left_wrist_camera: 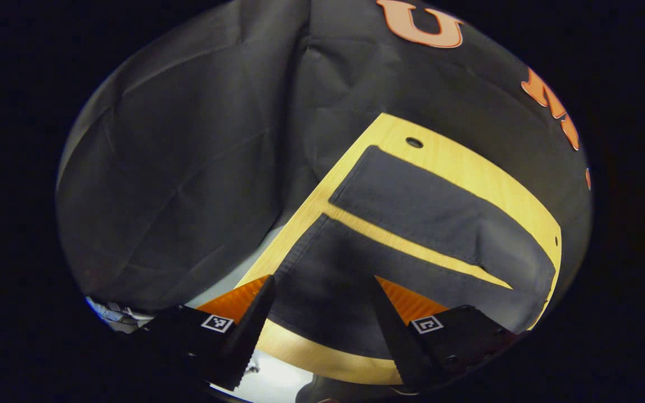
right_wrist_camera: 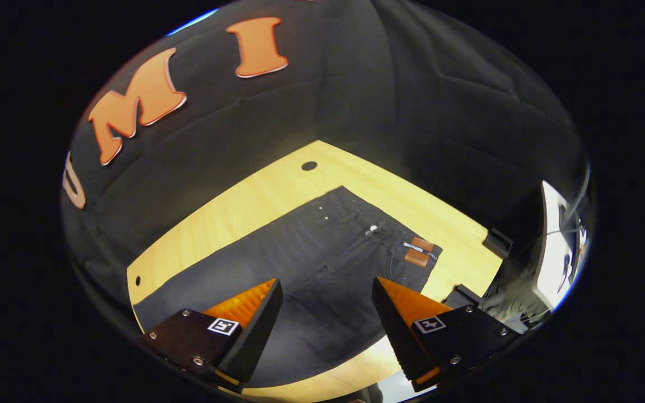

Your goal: Grasp the waist and the cuffs of the jeans and fold them to make the two legs overlap; first hold the waist and fold one-third of the jeans toward the cuffs, then hold the cuffs and fold the remaining one-third in the same direction to finish folding.

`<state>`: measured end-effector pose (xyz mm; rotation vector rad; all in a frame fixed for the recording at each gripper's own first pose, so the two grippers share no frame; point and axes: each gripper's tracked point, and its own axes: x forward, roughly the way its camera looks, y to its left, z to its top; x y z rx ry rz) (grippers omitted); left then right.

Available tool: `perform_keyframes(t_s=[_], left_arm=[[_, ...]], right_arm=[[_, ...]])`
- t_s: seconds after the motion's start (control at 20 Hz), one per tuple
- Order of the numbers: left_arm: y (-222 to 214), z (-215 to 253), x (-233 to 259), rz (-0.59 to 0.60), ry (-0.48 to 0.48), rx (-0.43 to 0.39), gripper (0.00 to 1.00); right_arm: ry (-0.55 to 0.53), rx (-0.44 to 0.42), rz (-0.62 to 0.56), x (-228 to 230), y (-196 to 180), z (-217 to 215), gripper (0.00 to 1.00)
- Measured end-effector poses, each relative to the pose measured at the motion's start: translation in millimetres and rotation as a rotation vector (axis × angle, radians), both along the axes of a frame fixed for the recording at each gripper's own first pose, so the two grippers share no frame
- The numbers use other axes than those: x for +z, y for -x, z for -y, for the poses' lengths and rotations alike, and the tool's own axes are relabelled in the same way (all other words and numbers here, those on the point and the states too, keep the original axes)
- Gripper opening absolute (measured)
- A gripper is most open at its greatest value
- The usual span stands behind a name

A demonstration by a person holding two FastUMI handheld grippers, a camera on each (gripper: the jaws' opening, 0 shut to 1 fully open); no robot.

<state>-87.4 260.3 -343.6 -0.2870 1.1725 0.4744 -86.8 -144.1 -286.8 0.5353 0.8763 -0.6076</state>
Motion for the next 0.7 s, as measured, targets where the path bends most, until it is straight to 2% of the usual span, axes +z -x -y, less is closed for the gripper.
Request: perform_keyframes(t_s=[0.3, 0.45, 0.7], left_arm=[[20, -4, -33, -0.106, 0.043, 0.119, 0.99], [32, -8, -39, -0.164, 0.035, 0.188, 0.98], [47, -7, -55, -0.231, 0.076, 0.287, 1.0]], right_arm=[[-0.169, -0.163, -0.113, -67, 19, 53, 0.97], [-0.292, -0.253, -0.14, -96, 25, 75, 0.97], [-0.307, -0.326, -0.24, -133, 50, 114, 0.96]])
